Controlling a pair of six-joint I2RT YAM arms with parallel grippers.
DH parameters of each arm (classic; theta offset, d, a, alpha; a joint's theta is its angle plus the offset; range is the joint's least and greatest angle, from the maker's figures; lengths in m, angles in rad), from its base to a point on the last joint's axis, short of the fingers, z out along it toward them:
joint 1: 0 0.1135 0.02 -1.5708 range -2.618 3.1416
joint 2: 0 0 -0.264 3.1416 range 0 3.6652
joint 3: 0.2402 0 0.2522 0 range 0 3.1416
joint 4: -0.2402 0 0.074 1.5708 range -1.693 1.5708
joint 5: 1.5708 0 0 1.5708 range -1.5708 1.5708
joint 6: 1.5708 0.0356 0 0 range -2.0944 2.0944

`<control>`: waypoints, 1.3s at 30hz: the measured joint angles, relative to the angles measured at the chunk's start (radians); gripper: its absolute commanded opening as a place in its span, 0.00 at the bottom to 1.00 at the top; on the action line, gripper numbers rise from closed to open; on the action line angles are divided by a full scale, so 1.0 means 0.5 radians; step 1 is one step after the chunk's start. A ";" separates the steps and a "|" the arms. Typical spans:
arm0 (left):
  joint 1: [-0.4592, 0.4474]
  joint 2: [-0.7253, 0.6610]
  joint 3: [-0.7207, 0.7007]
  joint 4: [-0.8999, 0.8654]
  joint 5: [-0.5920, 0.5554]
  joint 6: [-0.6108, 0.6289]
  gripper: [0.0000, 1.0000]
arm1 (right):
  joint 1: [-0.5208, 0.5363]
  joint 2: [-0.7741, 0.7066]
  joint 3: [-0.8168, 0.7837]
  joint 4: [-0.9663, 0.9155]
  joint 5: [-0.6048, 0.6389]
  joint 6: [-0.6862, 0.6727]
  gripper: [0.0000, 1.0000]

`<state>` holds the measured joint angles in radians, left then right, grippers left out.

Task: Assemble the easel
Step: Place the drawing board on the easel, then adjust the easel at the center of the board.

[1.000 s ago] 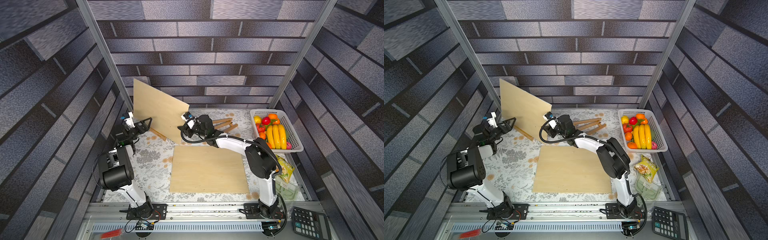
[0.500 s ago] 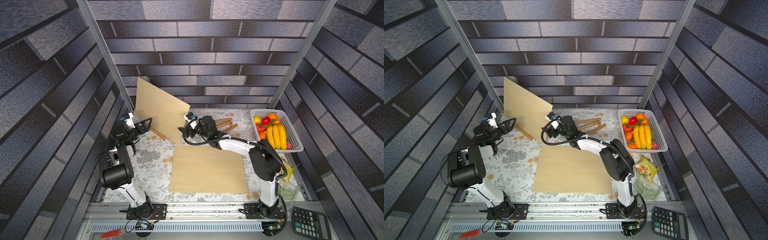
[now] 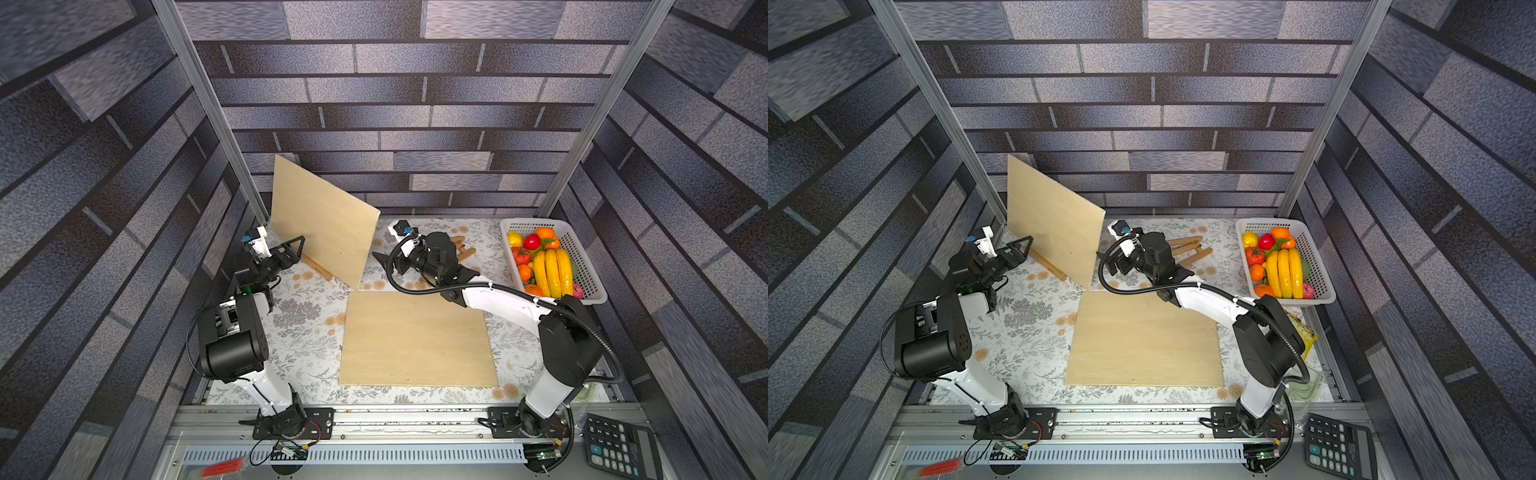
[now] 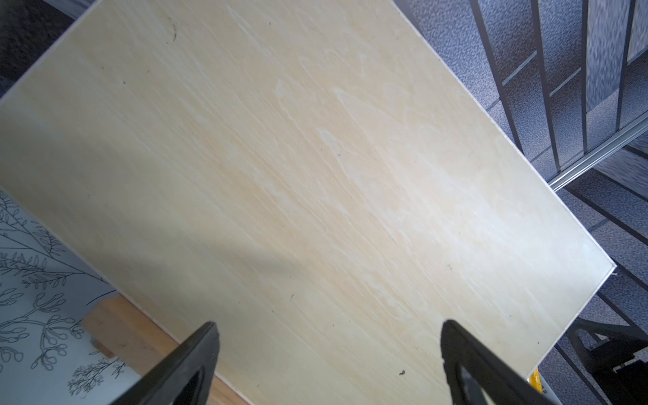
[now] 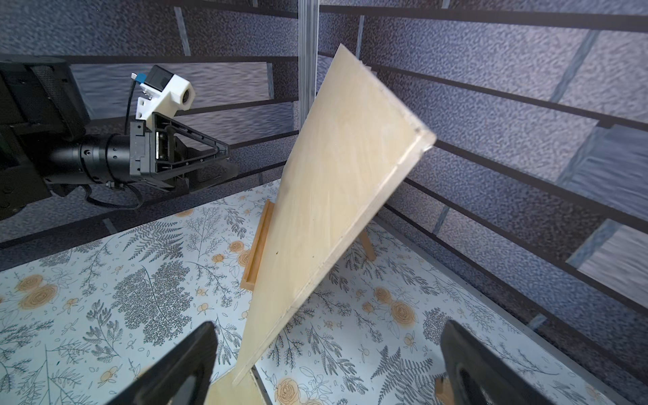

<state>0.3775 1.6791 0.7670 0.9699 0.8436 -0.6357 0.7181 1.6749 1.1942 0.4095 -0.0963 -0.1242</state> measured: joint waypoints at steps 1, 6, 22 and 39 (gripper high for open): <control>-0.010 -0.025 -0.008 -0.016 -0.014 -0.001 1.00 | -0.005 -0.043 -0.002 -0.051 0.024 0.037 1.00; -0.140 -0.280 -0.074 -0.246 -0.121 0.008 1.00 | -0.076 -0.417 0.015 -0.509 0.175 0.358 1.00; -0.287 -0.950 -0.086 -2.242 -0.643 -0.240 1.00 | -0.464 -0.231 0.693 -1.993 -0.439 1.638 1.00; -0.384 -0.807 -0.069 -2.312 -0.636 -0.522 1.00 | -0.470 1.356 1.243 -0.624 -1.172 3.298 1.00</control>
<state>0.1856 1.2755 0.7326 -0.1860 0.5259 -0.8967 0.4831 2.3528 1.8156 0.0975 -0.6823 1.5249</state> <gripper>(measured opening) 0.998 0.999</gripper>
